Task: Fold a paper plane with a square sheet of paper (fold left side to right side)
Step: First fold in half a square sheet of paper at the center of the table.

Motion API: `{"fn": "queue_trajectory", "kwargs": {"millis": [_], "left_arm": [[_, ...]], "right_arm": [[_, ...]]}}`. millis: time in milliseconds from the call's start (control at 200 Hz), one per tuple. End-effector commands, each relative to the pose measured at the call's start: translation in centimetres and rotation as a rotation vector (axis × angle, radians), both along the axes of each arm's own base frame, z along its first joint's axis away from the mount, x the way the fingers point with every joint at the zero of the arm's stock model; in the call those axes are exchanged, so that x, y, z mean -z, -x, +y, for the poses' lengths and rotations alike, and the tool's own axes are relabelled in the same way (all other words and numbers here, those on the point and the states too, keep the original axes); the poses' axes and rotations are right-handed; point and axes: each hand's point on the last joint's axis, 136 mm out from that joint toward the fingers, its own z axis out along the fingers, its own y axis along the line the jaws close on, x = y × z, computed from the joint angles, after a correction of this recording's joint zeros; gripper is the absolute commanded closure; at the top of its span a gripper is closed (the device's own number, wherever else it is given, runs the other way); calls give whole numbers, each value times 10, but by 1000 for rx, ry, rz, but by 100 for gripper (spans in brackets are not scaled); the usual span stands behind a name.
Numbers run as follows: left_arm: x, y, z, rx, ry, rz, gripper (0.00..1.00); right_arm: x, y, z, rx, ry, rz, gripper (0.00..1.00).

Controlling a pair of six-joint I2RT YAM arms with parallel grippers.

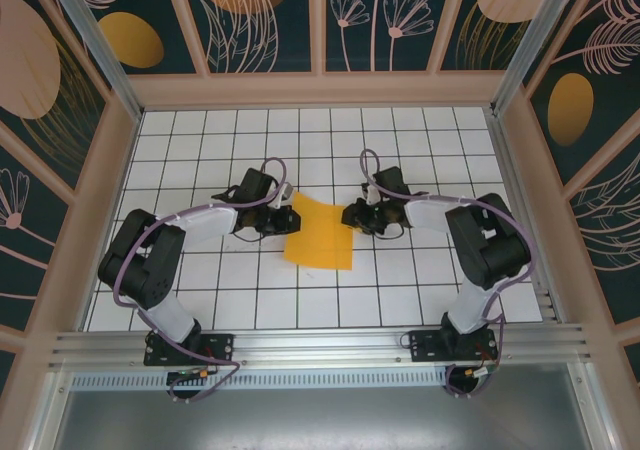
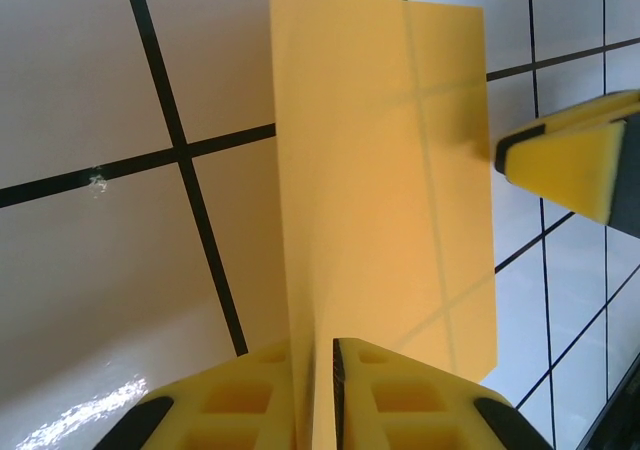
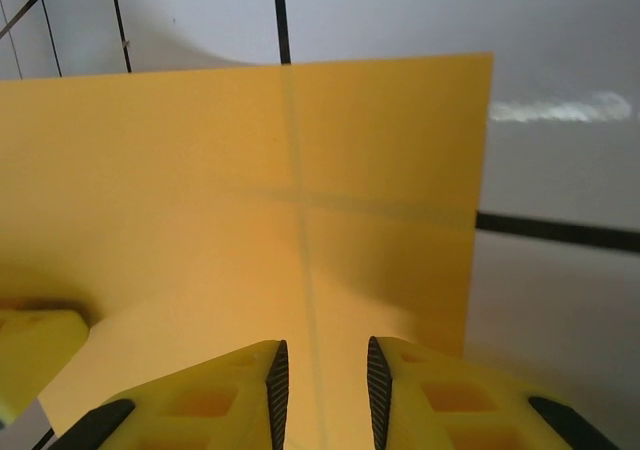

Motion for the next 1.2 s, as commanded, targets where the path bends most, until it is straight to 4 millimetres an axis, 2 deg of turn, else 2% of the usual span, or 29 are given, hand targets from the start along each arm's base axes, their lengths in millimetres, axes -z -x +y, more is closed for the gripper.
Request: {"fn": "queue_trajectory", "kwargs": {"millis": [0, 180, 425, 636, 911, 931, 1196], "left_arm": [[-6, -5, 1, 4, -2, -14, 81], [-11, -5, -5, 10, 36, -5, 74], [-34, -7, -23, 37, 167, -4, 61], [-55, -8, -39, 62, 284, -9, 55], [-66, -6, -61, 114, 356, -5, 48], [-57, -6, -63, 114, 345, 15, 48], [-42, 3, -81, 152, 337, 50, 47]], "right_arm": [[2, -14, 7, 10, 32, -29, 70], [14, -13, 3, 6, 96, -14, 71], [26, -5, -1, -8, 140, 10, 71], [29, -3, 2, -17, 139, 15, 71], [27, -4, 6, -25, 115, 9, 71], [26, -4, 7, -26, 111, 6, 71], [15, -8, 13, -24, 61, -19, 70]]}}
